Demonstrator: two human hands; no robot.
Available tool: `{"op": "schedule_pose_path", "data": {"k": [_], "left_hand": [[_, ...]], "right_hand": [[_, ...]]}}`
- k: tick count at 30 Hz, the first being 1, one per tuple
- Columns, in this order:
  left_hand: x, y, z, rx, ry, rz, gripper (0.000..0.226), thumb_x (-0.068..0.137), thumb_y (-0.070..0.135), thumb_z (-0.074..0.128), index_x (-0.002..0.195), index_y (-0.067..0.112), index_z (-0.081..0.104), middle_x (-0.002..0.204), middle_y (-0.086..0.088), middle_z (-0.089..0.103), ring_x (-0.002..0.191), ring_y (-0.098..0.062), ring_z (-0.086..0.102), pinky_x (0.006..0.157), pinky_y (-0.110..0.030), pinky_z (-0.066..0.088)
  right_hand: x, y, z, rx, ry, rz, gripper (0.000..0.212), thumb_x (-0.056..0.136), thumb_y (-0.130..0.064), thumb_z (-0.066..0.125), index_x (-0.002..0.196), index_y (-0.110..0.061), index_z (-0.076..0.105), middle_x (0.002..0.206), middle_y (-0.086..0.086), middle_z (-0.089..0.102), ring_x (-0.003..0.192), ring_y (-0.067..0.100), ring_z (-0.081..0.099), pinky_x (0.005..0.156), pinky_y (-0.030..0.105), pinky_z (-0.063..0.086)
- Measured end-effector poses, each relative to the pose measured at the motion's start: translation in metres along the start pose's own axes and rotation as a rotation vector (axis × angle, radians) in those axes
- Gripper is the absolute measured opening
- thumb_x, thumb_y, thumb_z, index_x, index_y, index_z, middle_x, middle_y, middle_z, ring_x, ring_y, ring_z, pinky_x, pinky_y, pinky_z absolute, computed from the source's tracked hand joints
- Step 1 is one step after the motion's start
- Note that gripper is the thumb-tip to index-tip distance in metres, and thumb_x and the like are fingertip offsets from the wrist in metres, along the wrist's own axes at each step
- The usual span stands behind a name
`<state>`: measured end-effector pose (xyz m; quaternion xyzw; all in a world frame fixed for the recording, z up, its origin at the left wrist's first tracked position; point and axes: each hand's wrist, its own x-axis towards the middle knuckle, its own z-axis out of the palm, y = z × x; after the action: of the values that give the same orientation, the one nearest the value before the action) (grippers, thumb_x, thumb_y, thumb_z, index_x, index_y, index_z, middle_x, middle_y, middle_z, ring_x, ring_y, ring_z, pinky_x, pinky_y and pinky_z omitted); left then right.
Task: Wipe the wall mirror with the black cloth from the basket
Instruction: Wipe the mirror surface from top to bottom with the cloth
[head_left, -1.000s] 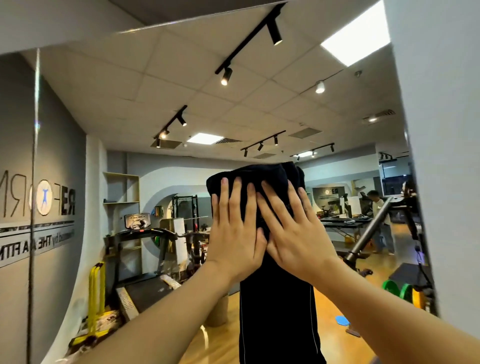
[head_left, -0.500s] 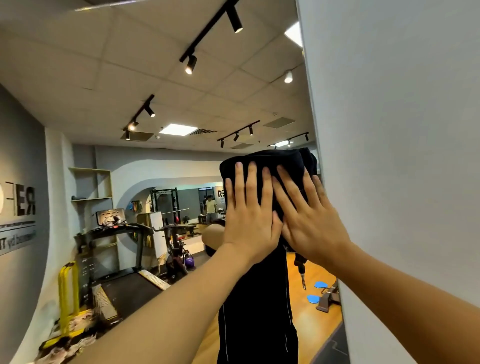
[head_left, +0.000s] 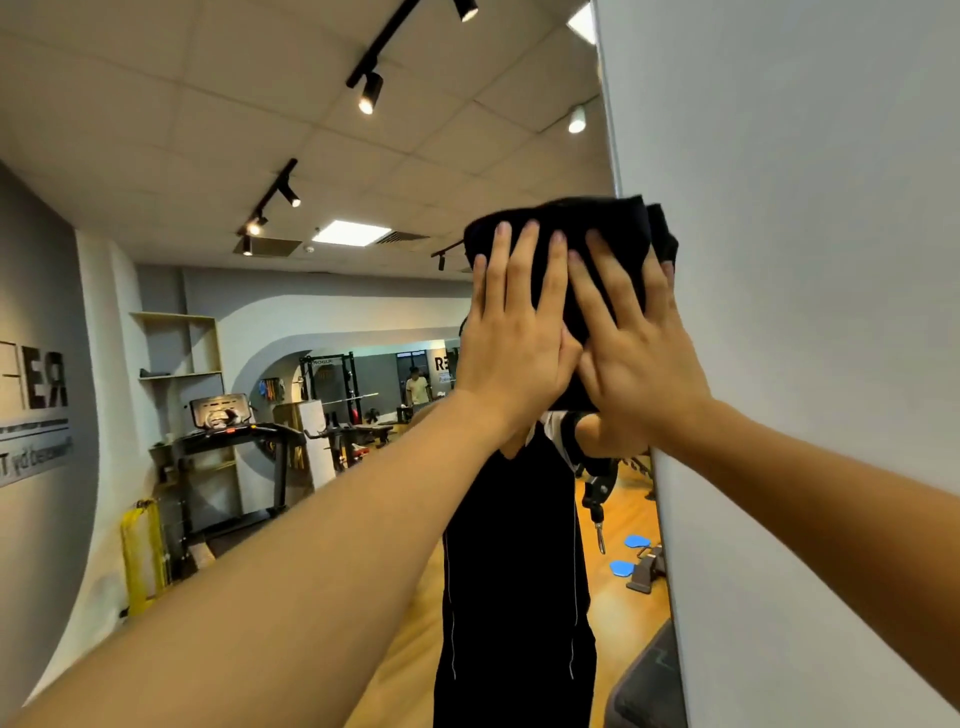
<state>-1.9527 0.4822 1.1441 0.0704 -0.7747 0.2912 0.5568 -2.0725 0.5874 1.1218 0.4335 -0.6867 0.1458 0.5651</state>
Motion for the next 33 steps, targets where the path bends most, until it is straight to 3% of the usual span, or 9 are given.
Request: {"op": "schedule_pose_path", "data": {"k": [2,4,13,24,28,33], "left_hand": [[0.005,-0.010,-0.006,0.006,-0.001,-0.016,0.075,0.091,0.035,0.028,0.160,0.005,0.020,0.166,-0.023,0.016,0.156,-0.039,0.006,0.126,-0.055,0.010],[0.010,-0.022,-0.013,0.007,0.001,-0.033,0.076,0.091,0.035,0.028,0.160,0.006,0.019,0.166,-0.023,0.015,0.156,-0.039,0.006,0.127,-0.053,0.009],[0.002,-0.109,-0.049,0.067,0.021,-0.084,0.073,0.094,0.031,0.035,0.160,0.004,0.020,0.165,-0.022,0.019,0.155,-0.039,0.011,0.127,-0.053,0.011],[-0.086,-0.242,-0.096,0.096,-0.014,-0.159,0.070,0.096,0.023,0.045,0.159,0.003,0.020,0.163,-0.022,0.020,0.153,-0.037,0.014,0.114,-0.056,0.040],[-0.126,-0.296,-0.116,0.126,-0.059,-0.204,0.073,0.099,0.025,0.046,0.160,0.005,0.013,0.165,-0.020,0.014,0.155,-0.034,0.008,0.114,-0.055,0.041],[-0.180,-0.366,-0.140,0.163,-0.084,-0.195,0.073,0.099,0.024,0.047,0.160,0.002,0.013,0.165,-0.022,0.014,0.155,-0.036,0.007,0.121,-0.055,0.031]], "right_hand": [[0.009,-0.010,-0.006,0.095,0.144,0.047,0.066,0.104,-0.044,0.020,0.163,-0.014,0.018,0.170,0.014,0.010,0.154,0.047,0.008,0.122,0.064,0.010],[0.020,-0.019,-0.010,0.108,0.231,0.054,0.065,0.103,-0.040,0.031,0.163,-0.015,0.020,0.170,0.013,0.015,0.153,0.049,0.011,0.123,0.063,0.009],[0.079,-0.096,-0.027,0.185,0.244,0.022,0.072,0.096,-0.036,0.032,0.163,-0.017,0.017,0.170,0.010,0.015,0.153,0.049,0.007,0.125,0.062,0.002],[0.114,-0.257,-0.027,0.220,0.222,-0.041,0.073,0.096,-0.041,0.027,0.164,-0.016,0.013,0.171,0.009,0.011,0.155,0.045,0.001,0.125,0.062,0.004],[0.127,-0.327,-0.026,0.229,0.207,-0.072,0.074,0.096,-0.041,0.029,0.164,-0.016,0.013,0.171,0.009,0.011,0.155,0.045,0.000,0.125,0.062,0.004],[0.137,-0.415,-0.025,0.240,0.198,-0.092,0.074,0.098,-0.043,0.032,0.164,-0.015,0.012,0.171,0.009,0.008,0.155,0.045,-0.002,0.125,0.061,0.000]]}}
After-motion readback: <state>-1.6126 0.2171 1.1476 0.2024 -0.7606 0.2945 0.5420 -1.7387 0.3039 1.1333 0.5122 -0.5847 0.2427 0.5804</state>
